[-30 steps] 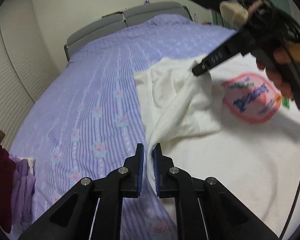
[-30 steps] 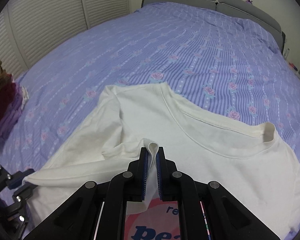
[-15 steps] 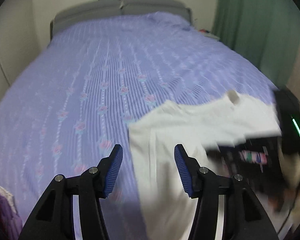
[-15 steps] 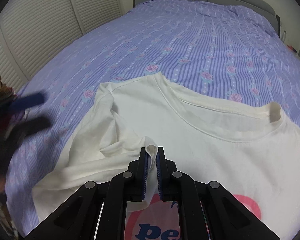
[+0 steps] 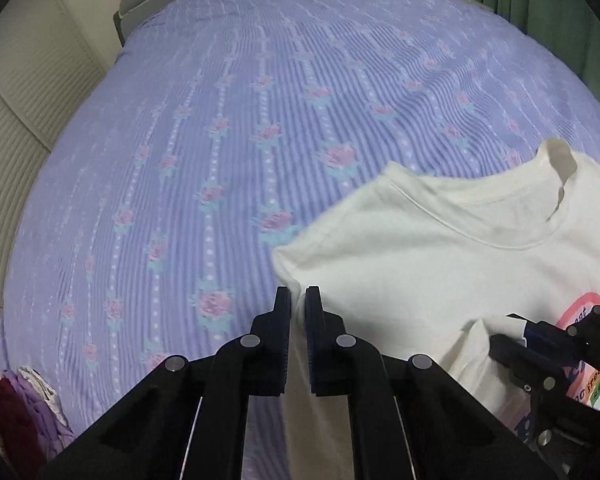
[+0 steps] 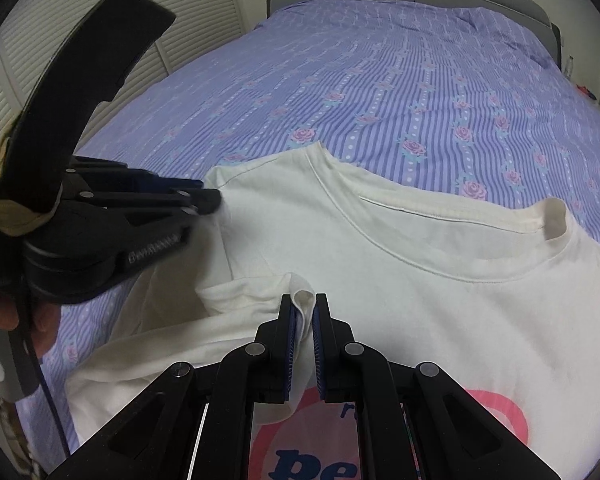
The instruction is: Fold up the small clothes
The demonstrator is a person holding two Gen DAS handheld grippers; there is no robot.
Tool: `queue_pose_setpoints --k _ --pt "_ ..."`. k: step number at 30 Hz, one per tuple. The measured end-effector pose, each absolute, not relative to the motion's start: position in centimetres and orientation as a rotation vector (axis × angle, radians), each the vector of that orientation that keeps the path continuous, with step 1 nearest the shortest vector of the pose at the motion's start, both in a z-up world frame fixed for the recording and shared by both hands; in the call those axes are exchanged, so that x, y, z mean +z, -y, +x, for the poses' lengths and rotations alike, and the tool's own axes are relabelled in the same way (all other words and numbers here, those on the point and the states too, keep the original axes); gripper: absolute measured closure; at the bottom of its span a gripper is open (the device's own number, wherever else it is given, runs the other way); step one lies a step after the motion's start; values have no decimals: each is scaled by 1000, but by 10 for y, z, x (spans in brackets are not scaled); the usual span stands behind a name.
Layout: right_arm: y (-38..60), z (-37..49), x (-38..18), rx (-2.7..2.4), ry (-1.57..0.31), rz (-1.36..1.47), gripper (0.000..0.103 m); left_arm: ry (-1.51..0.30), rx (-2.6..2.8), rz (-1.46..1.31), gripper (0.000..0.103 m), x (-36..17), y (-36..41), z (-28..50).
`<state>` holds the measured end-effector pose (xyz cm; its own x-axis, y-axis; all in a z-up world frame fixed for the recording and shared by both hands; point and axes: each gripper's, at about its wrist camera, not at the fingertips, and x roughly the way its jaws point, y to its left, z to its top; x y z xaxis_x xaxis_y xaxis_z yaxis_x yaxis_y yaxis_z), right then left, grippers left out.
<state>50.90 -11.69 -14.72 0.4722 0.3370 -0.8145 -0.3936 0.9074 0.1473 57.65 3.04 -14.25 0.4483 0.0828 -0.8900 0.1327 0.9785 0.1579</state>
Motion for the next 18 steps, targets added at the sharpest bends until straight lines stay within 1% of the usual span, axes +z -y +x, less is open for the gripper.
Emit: queue_pose_setpoints --k 4,7,9,12,14,15,16,17,18 --pt "112 513 -142 457 -969 -70 94 -1054 36 196 99 -133 -56 586" --pt "102 519 -139 459 -958 -104 94 -1047 69 157 99 -131 -83 597" --pt "97 526 -138 454 -957 -127 94 -1064 22 70 99 -131 -99 600" --pt "98 527 -137 462 -975 -110 94 -1103 -92 38 96 -128 -98 591" --pt "101 520 -136 462 -956 -121 94 -1132 -100 53 89 -126 -85 587" --pt "102 518 -137 465 -958 -118 94 -1150 -100 38 79 -125 -83 584" --pt "102 517 -139 469 -963 -116 94 -1174 -91 0 66 -126 -80 586" --pt "102 515 -141 468 -966 -117 94 -1191 -90 -27 60 -127 -76 588" --pt "102 514 -142 463 -967 -117 94 -1203 -87 -35 58 -129 -72 589"
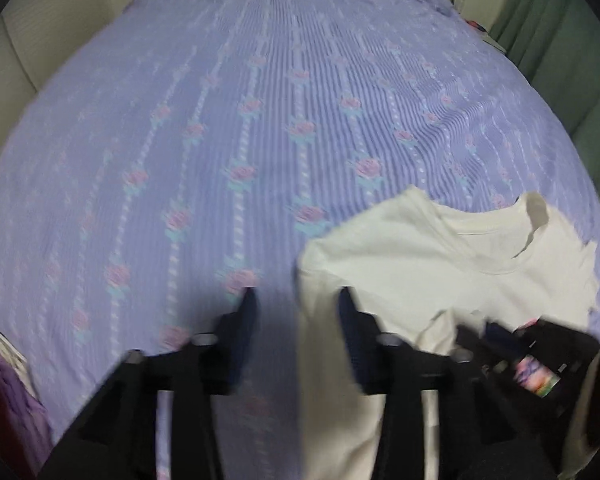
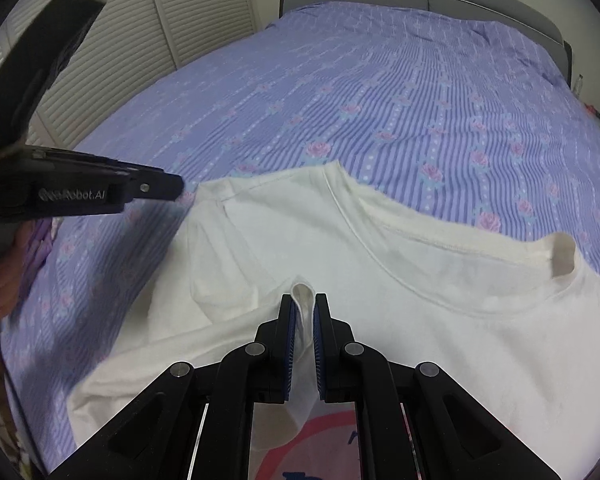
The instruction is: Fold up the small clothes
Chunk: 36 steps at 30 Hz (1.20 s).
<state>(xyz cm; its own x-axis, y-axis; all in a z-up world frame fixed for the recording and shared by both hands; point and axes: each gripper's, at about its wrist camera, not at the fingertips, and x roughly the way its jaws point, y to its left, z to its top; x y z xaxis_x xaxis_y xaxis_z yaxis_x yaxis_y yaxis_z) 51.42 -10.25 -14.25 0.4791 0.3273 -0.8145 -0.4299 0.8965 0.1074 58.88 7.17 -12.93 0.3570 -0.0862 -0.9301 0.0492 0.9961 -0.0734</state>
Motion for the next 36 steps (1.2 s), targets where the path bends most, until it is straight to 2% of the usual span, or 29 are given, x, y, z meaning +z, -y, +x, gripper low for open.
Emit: queue_pose_setpoints --k 10,13,14,15,16,22,24,26,30,32,33,34,36 --pt "116 504 -139 474 -952 -93 94 -1262 -24 27 58 -152 -38 600" --pt "118 503 -138 477 -947 -83 94 -1271 39 126 58 -158 -22 604" --pt "119 502 -137 475 -944 -80 94 -1272 50 149 62 -160 -19 605" --pt "120 502 -137 475 -941 -76 94 -1269 39 154 84 -161 -16 605" --pt "121 501 -136 477 -940 -72 94 -1270 19 138 92 -161 -15 604" --pt "120 501 -121 486 -911 -87 94 -1143 60 124 93 -123 -39 600" --pt "116 509 -118 479 -909 -107 94 -1127 117 172 99 -124 -43 607" --pt "113 523 -122 451 -926 -118 94 -1085 162 274 99 -127 -41 613" --pt "112 549 -135 465 -1008 -63 92 -1122 117 181 98 -134 -62 613" --pt "116 550 -138 404 -1005 -69 79 -1071 83 185 96 -126 -66 596" --pt "118 547 -138 375 -992 -76 60 -1044 66 191 91 -121 -69 585" --pt "123 542 -136 339 -966 -78 52 -1016 42 198 79 -116 -72 573" --pt "136 526 -129 312 -914 -54 52 -948 0 232 63 -108 -73 535"
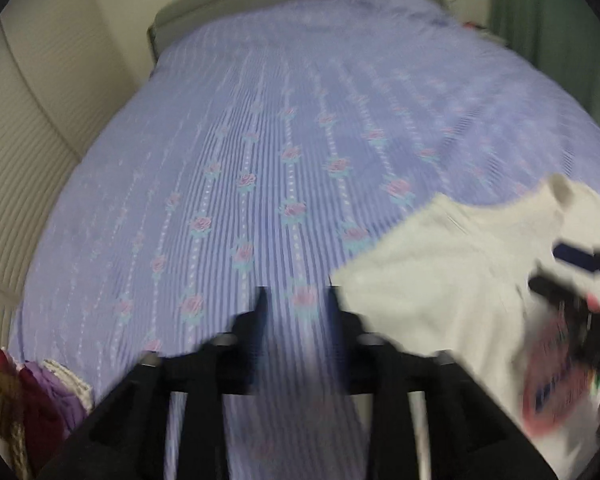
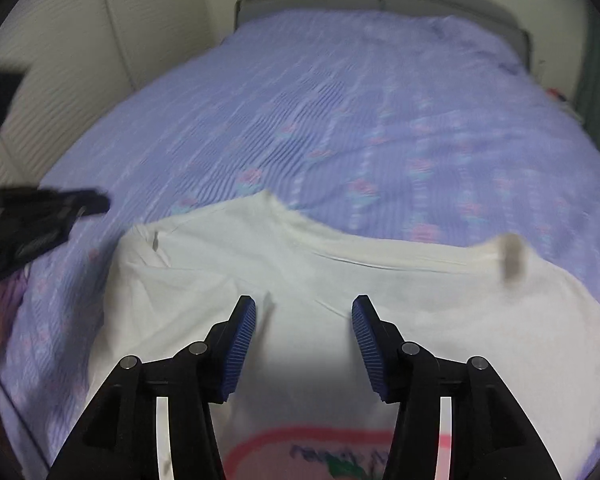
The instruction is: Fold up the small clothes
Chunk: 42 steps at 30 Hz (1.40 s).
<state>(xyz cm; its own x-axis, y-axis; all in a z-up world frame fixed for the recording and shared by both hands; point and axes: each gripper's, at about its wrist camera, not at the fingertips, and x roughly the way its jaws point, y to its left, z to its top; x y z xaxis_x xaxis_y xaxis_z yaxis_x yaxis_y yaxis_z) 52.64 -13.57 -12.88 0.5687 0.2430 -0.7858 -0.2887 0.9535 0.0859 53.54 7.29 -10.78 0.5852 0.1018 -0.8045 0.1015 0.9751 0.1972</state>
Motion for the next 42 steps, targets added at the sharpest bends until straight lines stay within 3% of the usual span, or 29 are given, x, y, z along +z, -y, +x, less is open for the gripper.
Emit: queue_pose_setpoints --k 3,9,15,18,25,26,27,28,29,30,33,42 --pt "147 490 -118 397 -858 -5 52 -859 -86 331 59 -103 -66 479" --pt "129 429 -118 522 -841 -8 52 -848 -244 410 59 -136 -31 402" --pt "95 407 -147 600 -935 -54 54 -857 -247 454 60 -168 -15 392" --pt "89 408 -158 600 -969 -45 59 -863 -257 408 60 -170 -20 399" --pt "89 427 -176 567 -1013 32 59 -868 -259 365 60 -168 -25 401" --pt "89 427 -176 572 -1015 37 59 -878 -252 371 61 -170 -25 403" --pt "88 426 -177 573 -1015 31 60 -884 -250 374 68 -172 -25 405" --pt "87 426 -176 566 -1012 18 65 -897 -244 378 88 -174 -25 407" --pt "86 425 -176 561 -1011 6 69 -917 -234 378 96 -176 -26 410" --pt "86 424 -176 554 -1014 -2 79 -939 -237 357 95 -176 -30 412" --pt "86 422 -176 556 -1012 -21 89 -922 -210 354 95 -168 -42 405" --pt "90 397 -159 556 -964 -81 91 -995 -214 365 93 -177 -50 401"
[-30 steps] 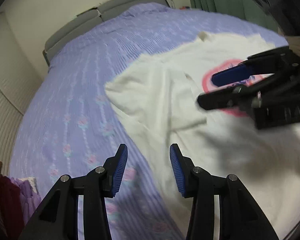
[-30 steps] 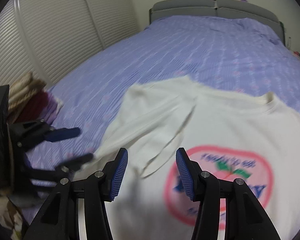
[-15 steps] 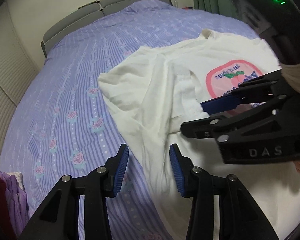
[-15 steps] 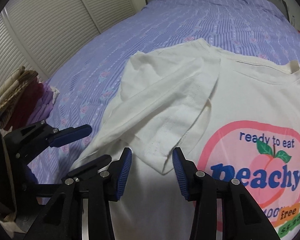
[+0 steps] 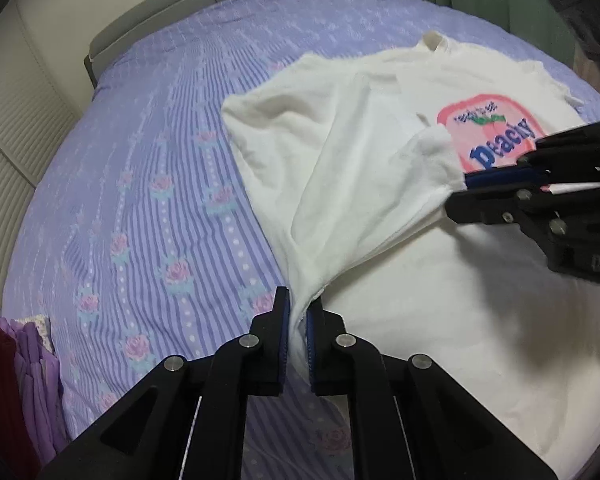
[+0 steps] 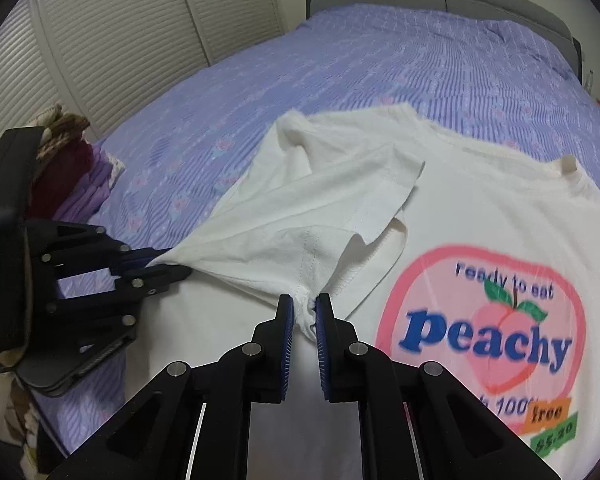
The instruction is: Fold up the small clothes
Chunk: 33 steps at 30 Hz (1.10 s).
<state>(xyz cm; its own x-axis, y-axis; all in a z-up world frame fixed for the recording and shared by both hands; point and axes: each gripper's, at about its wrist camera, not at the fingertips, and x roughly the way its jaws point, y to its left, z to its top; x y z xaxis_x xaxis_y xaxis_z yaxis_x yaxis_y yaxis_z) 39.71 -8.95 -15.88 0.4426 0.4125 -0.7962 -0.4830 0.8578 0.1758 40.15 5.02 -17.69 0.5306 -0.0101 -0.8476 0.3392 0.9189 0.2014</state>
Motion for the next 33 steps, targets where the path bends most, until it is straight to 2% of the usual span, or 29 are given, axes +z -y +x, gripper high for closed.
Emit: queue_pose_setpoints --k 3,6,9,11,12,13,15,23,26,29,31,33 --pt "86 392 -167 535 -984 -117 91 -1004 -198 347 90 -178 -52 403" --pt "90 391 -175 510 -1018 -107 91 -1012 -167 325 71 -177 -57 403" --pt "95 389 -177 515 -1027 -63 91 -1000 -171 305 69 -171 -62 398" --pt "101 388 -173 492 -997 -25 89 -982 -184 284 63 -162 -66 393" --pt "105 389 -171 479 -992 -6 82 -959 -189 270 58 -154 -69 390" --pt "109 392 -167 460 -989 23 67 -935 -193 260 55 -147 -72 389" --pt "119 398 -159 431 -953 70 56 -894 -193 254 53 -131 -78 393" --pt "146 425 -130 323 -878 107 56 -849 -117 265 52 -102 -83 400" --pt "167 416 -119 285 -858 79 56 -863 -139 210 44 -94 -70 390" --pt "197 397 -107 223 -841 26 56 -847 -187 193 42 -84 -42 374" --pt "223 383 -101 186 -831 26 56 -807 -202 212 32 -77 -14 362" --pt "254 369 -95 153 -810 37 56 -764 -218 236 27 -73 16 356"
